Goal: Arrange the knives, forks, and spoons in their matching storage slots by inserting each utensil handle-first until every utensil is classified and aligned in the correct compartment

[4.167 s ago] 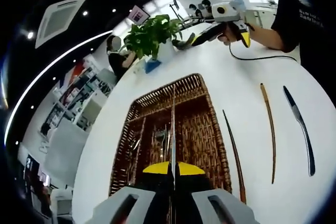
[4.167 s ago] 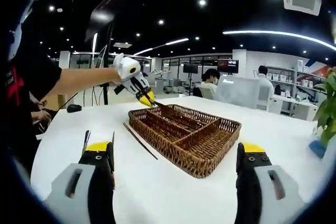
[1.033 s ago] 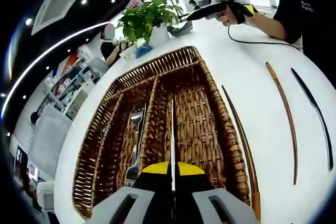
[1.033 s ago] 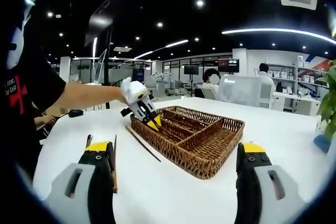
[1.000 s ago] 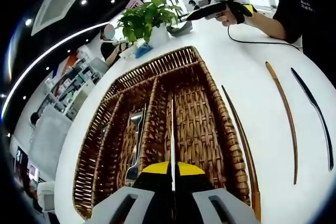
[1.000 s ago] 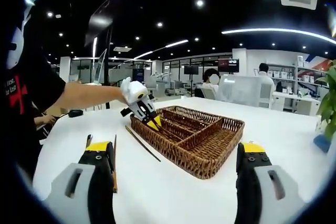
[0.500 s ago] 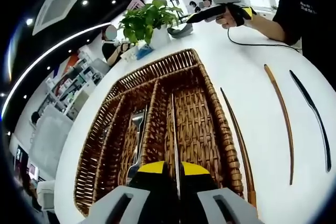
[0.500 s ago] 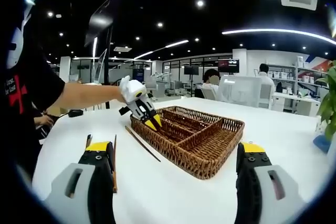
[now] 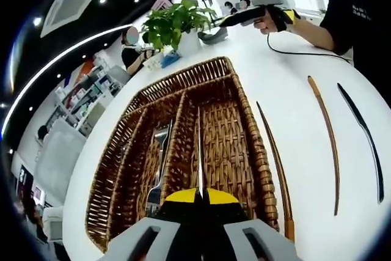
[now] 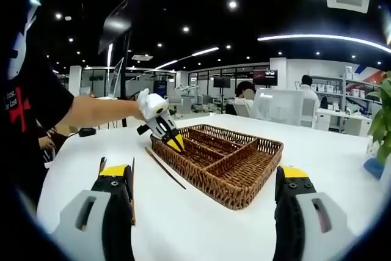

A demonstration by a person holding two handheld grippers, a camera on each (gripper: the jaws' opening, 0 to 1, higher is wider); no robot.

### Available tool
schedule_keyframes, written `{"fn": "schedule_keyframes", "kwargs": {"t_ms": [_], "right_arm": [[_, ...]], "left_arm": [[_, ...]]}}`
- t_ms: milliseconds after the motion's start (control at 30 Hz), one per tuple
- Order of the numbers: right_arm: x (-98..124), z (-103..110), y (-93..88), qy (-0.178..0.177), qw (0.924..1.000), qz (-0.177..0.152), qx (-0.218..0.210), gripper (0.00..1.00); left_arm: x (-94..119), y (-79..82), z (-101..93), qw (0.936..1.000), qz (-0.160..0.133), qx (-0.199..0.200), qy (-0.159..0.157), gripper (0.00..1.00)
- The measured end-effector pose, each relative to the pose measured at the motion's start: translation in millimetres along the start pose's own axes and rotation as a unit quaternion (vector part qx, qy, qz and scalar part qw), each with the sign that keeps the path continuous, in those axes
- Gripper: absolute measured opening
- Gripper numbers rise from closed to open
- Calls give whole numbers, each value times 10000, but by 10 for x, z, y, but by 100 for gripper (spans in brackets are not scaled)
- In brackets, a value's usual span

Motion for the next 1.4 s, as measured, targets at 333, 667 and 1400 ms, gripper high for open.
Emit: {"fn": "schedule_keyframes", "kwargs": {"t_ms": [333, 667, 1400], "right_arm": [[-17, 12, -6, 22, 10000, 28, 29, 100], [-22, 15, -7, 32, 10000, 24, 16, 100], [-88, 64, -91, 148, 9997, 177, 79, 100]], "left_arm": [[5, -10, 40, 9997, 98, 158, -167, 3], [43, -43, 90, 9983, -47, 570, -123, 12], [765, 121, 227, 9585, -1660, 2076, 1030, 94]]}}
Point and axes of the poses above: the point that each gripper's makers call its tool centre point, and the gripper's own axes: x roughly backward along the fingers, z roughly to its left, y roughly out of its top, the point moved 7 cm from there along x, roughly backward along the fingers, and after that the axes turned 4 degrees about x, right-handed, at the moved point
